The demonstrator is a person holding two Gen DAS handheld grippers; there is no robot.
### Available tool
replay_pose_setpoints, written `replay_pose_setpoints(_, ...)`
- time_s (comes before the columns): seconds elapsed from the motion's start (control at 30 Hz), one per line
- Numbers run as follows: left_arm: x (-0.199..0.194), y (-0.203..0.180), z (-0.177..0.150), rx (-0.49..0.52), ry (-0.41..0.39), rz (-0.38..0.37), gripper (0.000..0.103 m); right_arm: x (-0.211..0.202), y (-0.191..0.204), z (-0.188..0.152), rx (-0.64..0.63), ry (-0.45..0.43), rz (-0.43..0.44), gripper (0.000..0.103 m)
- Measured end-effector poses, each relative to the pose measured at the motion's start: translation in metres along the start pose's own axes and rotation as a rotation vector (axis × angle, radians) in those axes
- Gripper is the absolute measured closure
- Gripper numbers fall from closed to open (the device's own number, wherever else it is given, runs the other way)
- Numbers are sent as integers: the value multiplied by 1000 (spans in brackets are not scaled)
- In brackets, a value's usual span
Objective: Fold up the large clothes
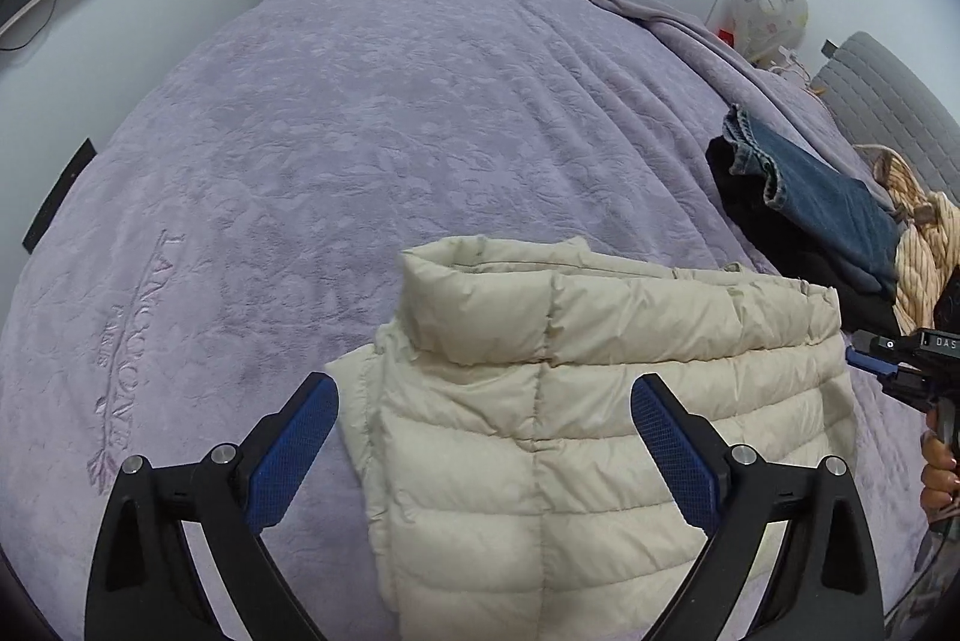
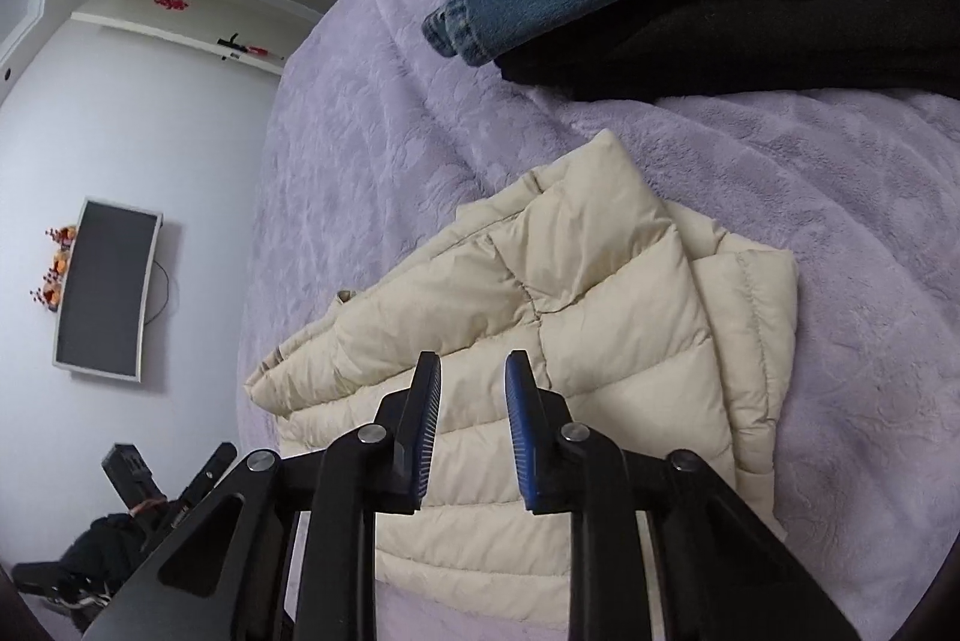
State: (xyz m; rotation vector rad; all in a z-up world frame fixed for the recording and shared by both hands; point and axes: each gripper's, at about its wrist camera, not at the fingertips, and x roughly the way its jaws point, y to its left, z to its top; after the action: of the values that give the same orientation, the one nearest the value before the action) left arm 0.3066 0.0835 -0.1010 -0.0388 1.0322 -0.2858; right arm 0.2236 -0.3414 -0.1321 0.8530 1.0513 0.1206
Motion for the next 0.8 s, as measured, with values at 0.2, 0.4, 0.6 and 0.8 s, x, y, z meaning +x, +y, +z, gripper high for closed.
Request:
replay_pose_setpoints(0.2, 56, -29, 15, 44, 12, 28, 5, 42, 28, 3, -151, 31, -65, 79)
replay_pose_setpoints(0.4, 121, -4, 15, -19, 73, 96, 5, 76, -9, 27, -148, 1, -171, 84)
replay_pose_setpoints(0.6, 149, 10, 14, -79, 76, 66, 4, 96, -50, 37, -52, -20, -111, 103)
replay_pose_setpoints(0.8, 158, 13, 14, -99, 79, 61, 4, 103, -68, 42, -4, -28, -68, 103)
